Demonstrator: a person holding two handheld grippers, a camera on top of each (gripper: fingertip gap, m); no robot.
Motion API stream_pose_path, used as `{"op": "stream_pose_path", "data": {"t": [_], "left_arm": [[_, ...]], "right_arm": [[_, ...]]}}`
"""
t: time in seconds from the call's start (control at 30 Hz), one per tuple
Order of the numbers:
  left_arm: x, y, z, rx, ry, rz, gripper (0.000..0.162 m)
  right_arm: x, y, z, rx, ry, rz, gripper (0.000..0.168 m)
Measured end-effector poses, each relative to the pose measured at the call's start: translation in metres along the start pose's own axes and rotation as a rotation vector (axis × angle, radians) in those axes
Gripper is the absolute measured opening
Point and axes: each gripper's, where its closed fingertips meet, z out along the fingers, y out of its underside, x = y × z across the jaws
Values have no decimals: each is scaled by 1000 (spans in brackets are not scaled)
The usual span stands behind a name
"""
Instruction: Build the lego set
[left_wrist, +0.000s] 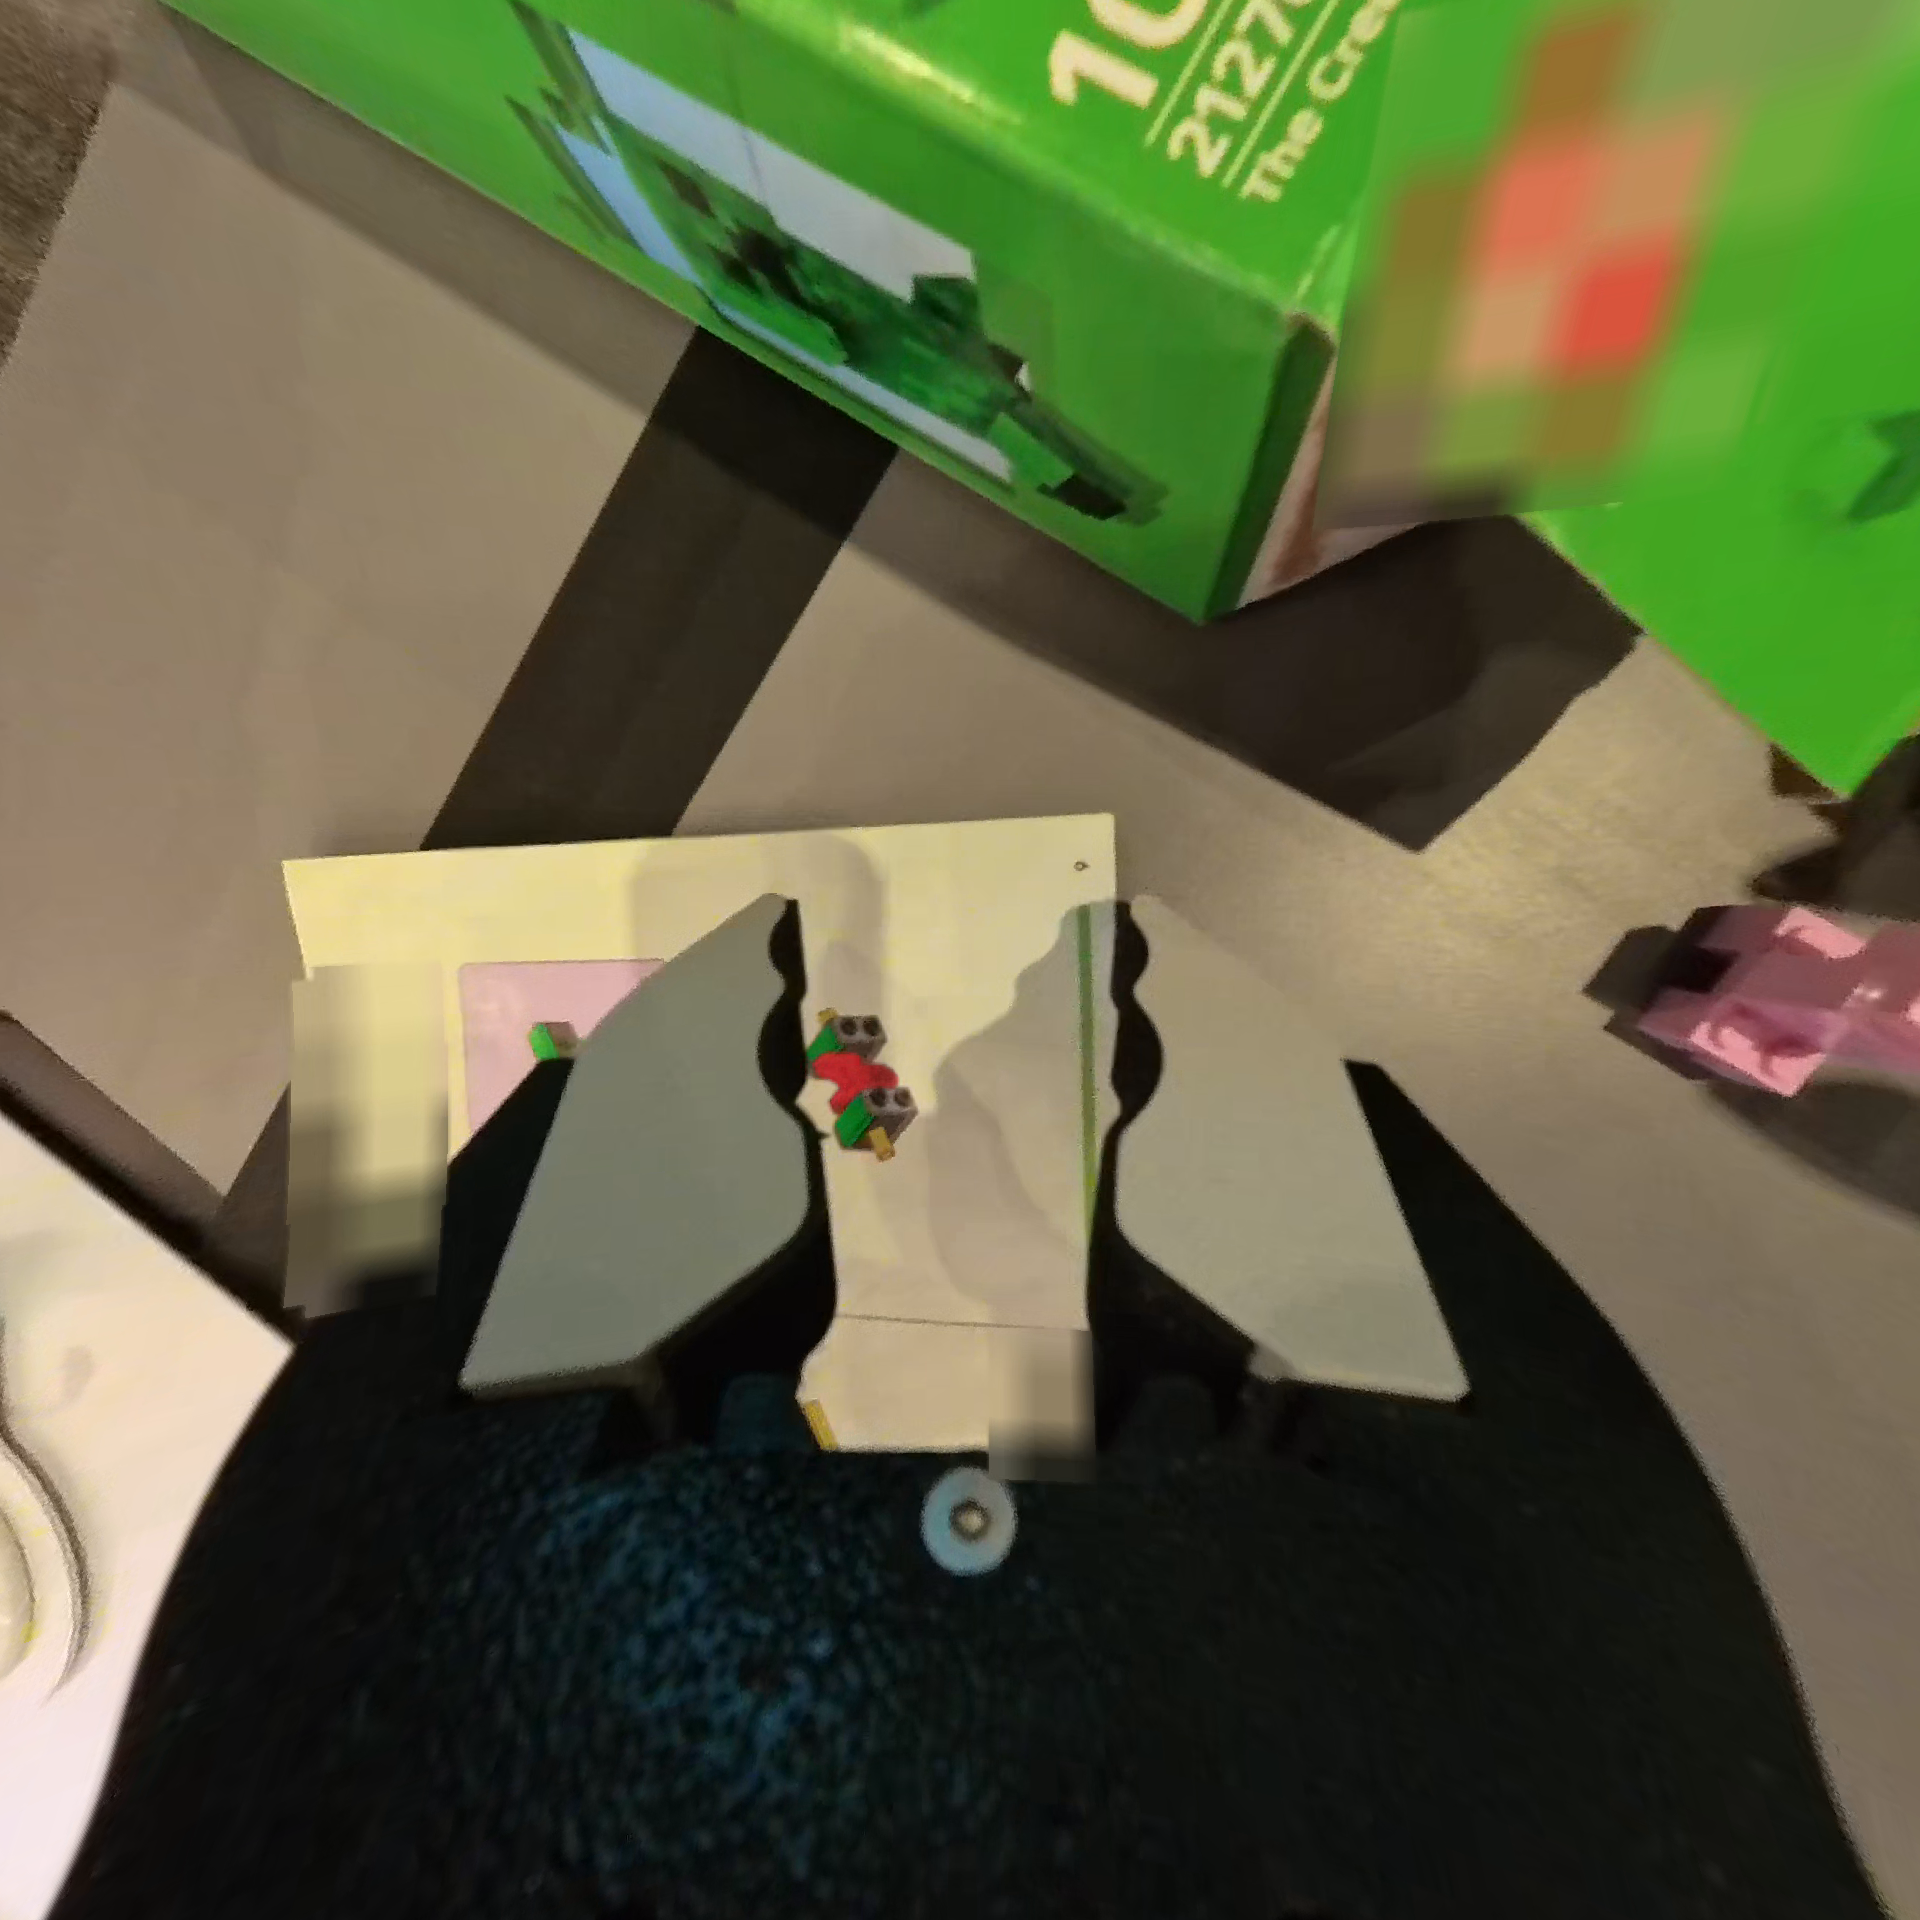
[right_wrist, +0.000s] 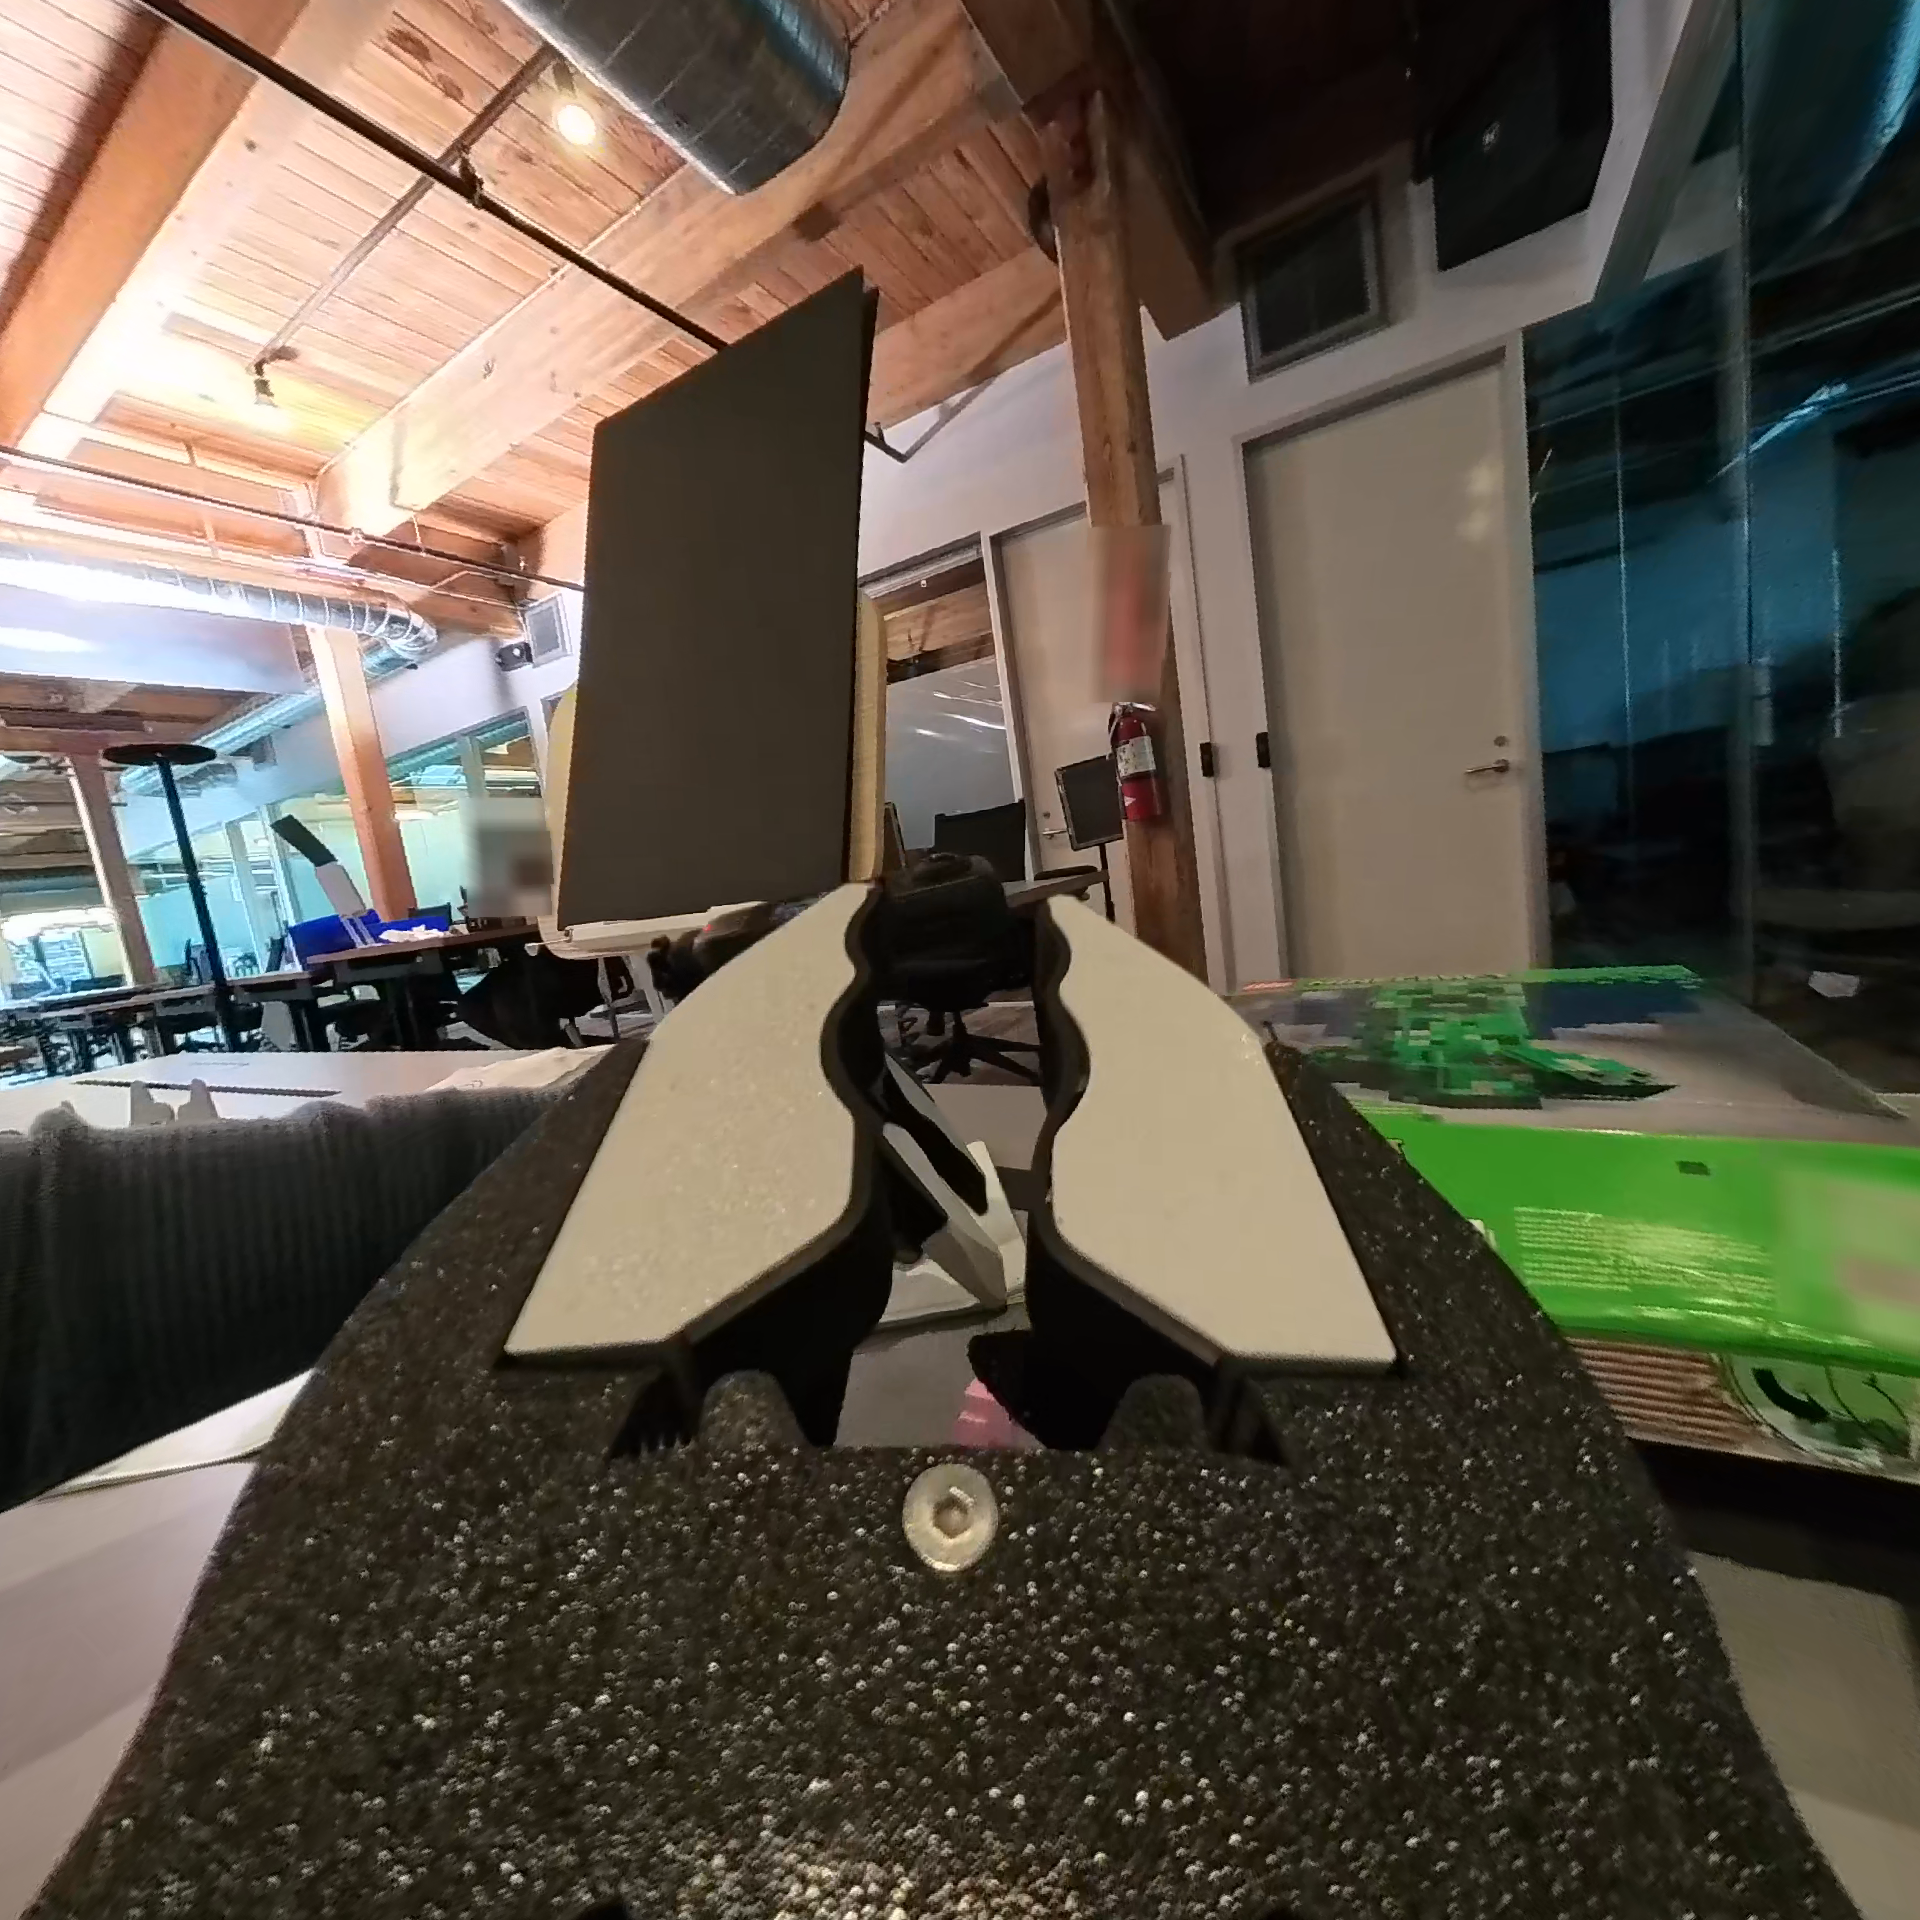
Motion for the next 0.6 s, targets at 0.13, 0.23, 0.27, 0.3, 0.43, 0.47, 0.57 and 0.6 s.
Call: {"op": "stream_pose_path", "data": {"t": [0.13, 0.23, 0.27, 0.3, 0.43, 0.47, 0.57, 0.6], "left_arm": [[-4, -2, -6, 21, -2, -22, 57], [-7, -3, -9, 32, -7, -35, 56], [-7, -3, -9, 37, 0, -45, 56], [-6, -3, -9, 41, 8, -56, 56], [-5, 0, -8, 50, 37, -90, 56], [-5, 0, -7, 53, 42, -96, 56], [-4, 1, -6, 59, 53, -114, 57], [-4, 1, -6, 61, 56, -120, 57]], "right_arm": [[0, 2, 1, -11, -4, 4, 26], [1, 5, 1, -27, -6, 4, 26], [2, 5, 1, -31, -4, 9, 25], [2, 6, 1, -32, -5, 15, 25], [1, 7, 2, -39, -14, 29, 25], [0, 8, 2, -41, -17, 33, 25], [-2, 10, 3, -52, -29, 47, 25], [-2, 11, 4, -56, -32, 49, 25]]}}
